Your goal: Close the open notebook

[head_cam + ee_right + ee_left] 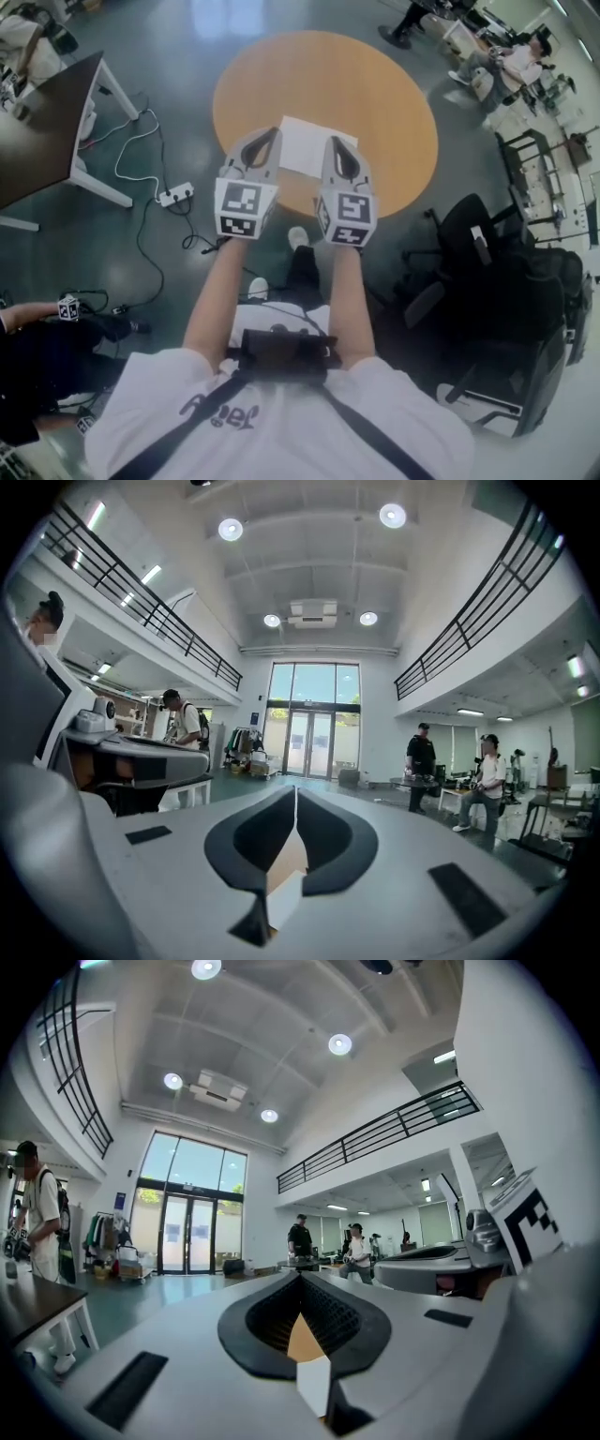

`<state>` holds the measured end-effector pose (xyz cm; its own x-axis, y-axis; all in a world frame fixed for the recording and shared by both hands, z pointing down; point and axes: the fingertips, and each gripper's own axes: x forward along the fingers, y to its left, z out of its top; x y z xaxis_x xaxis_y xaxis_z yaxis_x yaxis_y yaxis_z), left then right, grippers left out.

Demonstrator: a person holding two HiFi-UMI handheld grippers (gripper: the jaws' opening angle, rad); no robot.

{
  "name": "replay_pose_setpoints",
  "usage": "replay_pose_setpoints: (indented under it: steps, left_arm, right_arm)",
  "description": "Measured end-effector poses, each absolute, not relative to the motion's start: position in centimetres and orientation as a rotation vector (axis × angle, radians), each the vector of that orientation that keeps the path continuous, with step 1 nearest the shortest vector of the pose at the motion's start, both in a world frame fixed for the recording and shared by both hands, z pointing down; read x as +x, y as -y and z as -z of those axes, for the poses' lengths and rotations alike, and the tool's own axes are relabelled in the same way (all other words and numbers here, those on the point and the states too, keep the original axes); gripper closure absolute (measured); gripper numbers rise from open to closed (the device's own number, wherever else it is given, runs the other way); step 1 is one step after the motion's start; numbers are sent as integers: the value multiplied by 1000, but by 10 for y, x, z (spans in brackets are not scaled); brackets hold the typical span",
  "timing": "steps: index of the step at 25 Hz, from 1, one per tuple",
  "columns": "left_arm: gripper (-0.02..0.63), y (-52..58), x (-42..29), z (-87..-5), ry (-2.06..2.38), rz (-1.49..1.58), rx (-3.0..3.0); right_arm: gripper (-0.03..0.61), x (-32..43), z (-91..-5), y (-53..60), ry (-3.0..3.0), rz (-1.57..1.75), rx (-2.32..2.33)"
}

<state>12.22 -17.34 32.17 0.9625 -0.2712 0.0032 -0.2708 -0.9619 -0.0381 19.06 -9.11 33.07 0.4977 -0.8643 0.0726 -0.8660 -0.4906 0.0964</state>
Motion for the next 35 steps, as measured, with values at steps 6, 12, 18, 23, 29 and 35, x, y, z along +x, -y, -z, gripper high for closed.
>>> replay_pose_setpoints:
  steps: [6, 12, 18, 23, 29, 35]
  left_arm:
    - [601, 207, 143, -353, -564, 87, -3141]
    - [601, 226, 166, -413, -627, 245, -3236]
    - [600, 236, 172, -470, -733, 425, -3296]
    - [600, 234, 168, -520, -810, 586, -3349]
    - [598, 223, 165, -565, -925, 743, -3407]
    - [589, 210, 162, -602, -1003, 872, -3456]
  right_arm:
    - [558, 226, -364, 119, 1607, -109, 2501]
    - [558, 264, -403, 146, 1670, -215, 2428]
    - [558, 291, -456, 162, 1691, -352, 2296]
    - [558, 299, -490, 180, 1755, -430, 2143]
    - [557, 319, -513, 211, 1815, -423, 1942]
    - [525, 325, -538, 237, 1853, -449, 1788]
